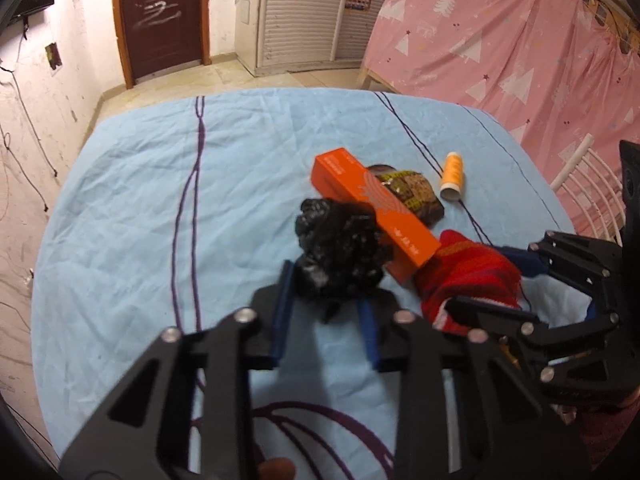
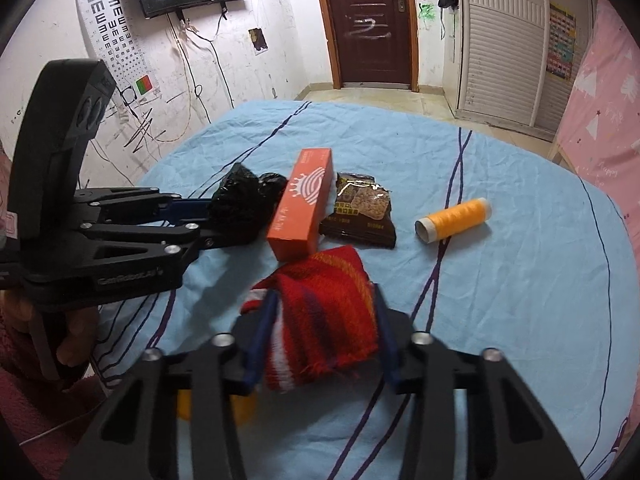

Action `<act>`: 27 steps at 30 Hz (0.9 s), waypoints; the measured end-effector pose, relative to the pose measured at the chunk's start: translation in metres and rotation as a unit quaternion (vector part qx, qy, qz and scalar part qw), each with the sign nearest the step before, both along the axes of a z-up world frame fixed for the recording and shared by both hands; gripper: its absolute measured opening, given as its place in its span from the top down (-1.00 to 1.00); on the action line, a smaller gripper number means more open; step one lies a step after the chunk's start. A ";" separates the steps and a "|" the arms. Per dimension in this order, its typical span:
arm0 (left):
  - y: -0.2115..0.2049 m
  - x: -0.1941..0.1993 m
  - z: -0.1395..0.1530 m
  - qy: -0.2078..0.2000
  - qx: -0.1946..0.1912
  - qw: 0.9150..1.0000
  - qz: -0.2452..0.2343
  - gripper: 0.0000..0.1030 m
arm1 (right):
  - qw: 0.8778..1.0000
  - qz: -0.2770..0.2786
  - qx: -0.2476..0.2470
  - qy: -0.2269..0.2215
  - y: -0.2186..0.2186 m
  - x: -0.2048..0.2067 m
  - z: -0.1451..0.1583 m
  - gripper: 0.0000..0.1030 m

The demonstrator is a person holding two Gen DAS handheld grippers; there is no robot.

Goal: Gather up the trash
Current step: 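Grasp the black plastic bag with the left tool while the right tool grasps the red knitted sock, then carry the black bag and red sock to the orange bin and open both tools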

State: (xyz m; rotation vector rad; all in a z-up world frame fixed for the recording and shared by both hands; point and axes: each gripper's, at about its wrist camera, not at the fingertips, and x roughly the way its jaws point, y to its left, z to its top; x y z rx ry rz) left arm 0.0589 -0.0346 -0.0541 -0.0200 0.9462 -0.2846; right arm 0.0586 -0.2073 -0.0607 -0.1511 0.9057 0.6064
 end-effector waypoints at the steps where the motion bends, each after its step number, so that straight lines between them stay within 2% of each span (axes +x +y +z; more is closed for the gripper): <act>1: 0.000 0.000 0.000 -0.001 0.002 1.000 0.000 0.62 | 1.000 -0.001 0.000 -0.004 0.000 -0.001 0.002 0.53; 5: 0.002 -0.003 0.005 -0.015 0.007 1.000 0.012 0.62 | 1.000 -0.011 0.020 -0.021 -0.008 -0.004 0.012 0.58; 14: -0.006 -0.011 0.039 -0.056 0.011 0.998 0.014 0.62 | 0.996 -0.038 0.059 -0.052 -0.037 -0.010 0.033 0.58; 20: -0.033 -0.012 0.053 -0.066 0.013 0.998 0.002 0.62 | 0.992 -0.066 0.079 -0.072 -0.069 -0.018 0.043 0.58; 27: -0.075 -0.015 0.069 -0.076 0.010 0.997 -0.032 0.62 | 0.985 -0.107 0.096 -0.092 -0.115 -0.026 0.054 0.58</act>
